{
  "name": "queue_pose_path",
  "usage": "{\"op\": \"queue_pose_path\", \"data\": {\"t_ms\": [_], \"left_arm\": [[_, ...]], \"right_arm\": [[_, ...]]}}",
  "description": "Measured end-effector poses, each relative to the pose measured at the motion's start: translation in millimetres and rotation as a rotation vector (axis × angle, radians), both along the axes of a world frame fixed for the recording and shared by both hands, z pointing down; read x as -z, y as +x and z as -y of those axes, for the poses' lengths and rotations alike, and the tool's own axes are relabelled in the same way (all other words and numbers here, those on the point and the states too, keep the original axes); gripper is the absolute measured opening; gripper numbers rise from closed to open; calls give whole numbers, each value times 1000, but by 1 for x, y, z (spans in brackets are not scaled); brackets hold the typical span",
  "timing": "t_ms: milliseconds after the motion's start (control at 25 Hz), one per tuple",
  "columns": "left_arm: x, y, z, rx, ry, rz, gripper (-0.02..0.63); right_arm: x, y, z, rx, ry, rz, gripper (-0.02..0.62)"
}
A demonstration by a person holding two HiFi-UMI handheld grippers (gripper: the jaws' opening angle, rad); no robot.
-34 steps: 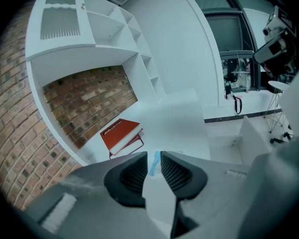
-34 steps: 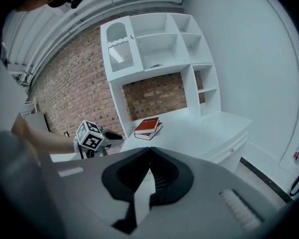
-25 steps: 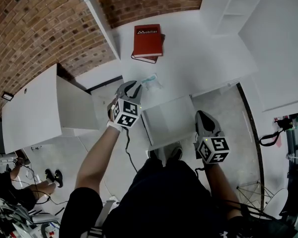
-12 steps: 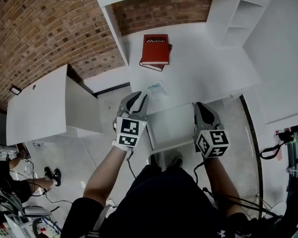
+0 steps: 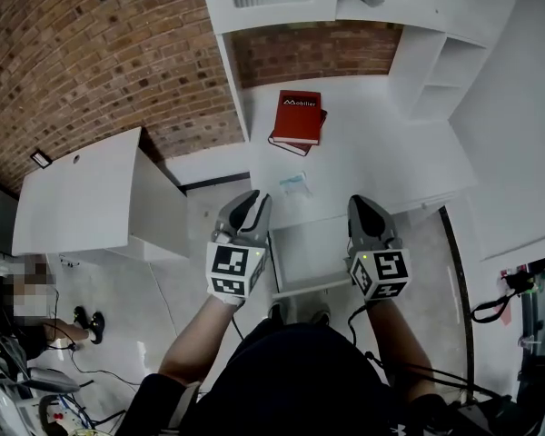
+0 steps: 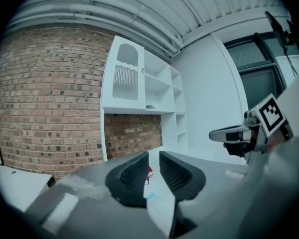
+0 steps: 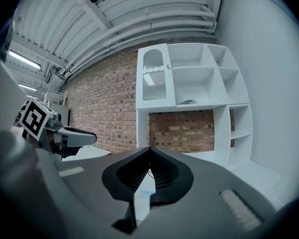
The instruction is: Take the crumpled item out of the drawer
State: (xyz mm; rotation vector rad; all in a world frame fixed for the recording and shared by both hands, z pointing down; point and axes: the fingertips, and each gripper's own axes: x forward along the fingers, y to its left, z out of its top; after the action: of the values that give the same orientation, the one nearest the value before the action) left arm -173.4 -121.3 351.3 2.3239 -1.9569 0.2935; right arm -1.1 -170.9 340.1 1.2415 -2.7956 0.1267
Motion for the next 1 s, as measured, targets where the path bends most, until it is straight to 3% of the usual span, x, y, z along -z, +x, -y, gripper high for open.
{"op": "queue_pose_path", "data": {"t_ms": [200, 520, 1000], "left_arm": [[20, 7, -4, -16, 52, -7, 4], [35, 15, -5, -18, 93, -17, 3], [27, 5, -1, 5, 79, -44, 3]], "right_arm": [[19, -1, -3, -8, 33, 40, 3], [34, -3, -5, 2, 67, 56, 3], [40, 7, 6, -18, 77, 55, 2]]}}
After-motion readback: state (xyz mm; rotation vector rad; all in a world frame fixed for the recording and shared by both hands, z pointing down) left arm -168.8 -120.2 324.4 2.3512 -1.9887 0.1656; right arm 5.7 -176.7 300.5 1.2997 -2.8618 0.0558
